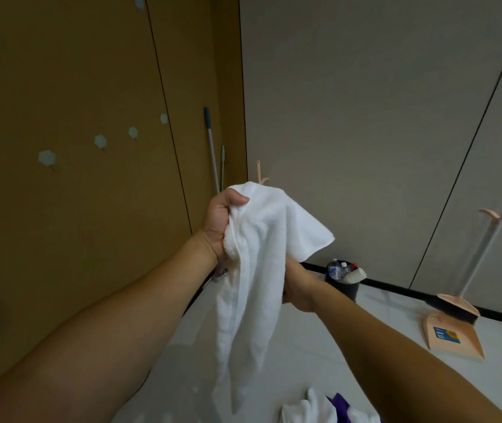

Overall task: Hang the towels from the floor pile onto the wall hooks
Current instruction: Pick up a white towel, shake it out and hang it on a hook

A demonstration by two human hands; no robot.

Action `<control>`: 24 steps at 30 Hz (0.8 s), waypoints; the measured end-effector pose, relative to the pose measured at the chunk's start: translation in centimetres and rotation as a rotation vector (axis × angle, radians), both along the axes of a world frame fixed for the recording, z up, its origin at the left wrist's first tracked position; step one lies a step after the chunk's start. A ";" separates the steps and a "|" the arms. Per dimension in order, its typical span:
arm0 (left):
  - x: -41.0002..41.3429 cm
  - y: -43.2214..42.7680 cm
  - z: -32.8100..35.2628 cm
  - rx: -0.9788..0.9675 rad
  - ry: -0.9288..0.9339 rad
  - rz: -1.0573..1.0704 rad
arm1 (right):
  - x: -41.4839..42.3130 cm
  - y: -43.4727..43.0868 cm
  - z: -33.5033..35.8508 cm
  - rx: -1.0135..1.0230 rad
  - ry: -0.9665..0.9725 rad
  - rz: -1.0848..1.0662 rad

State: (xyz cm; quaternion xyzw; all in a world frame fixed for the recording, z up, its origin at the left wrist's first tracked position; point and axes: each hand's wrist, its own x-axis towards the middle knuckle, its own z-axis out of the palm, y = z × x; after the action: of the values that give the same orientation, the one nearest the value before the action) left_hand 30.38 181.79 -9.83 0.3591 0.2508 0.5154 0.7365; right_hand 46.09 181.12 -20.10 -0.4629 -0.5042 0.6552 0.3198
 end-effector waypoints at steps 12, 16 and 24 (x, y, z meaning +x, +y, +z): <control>-7.8 0.4 -2.4 -0.199 0.612 0.007 | 1.3 -0.4 4.8 -0.147 0.491 -0.235; -8.2 -0.5 -4.2 -0.206 1.047 -0.142 | 1.6 0.4 7.5 -0.057 0.539 -0.279; -12.0 -0.5 -5.1 -0.299 1.411 0.121 | 4.9 2.3 9.5 0.179 0.152 -0.515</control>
State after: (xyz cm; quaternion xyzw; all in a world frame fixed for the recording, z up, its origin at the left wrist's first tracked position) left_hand 18.42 181.26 -14.98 0.4873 0.7537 0.1609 0.4106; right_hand 51.01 183.45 -10.61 -0.4950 -0.4005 0.5381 0.5523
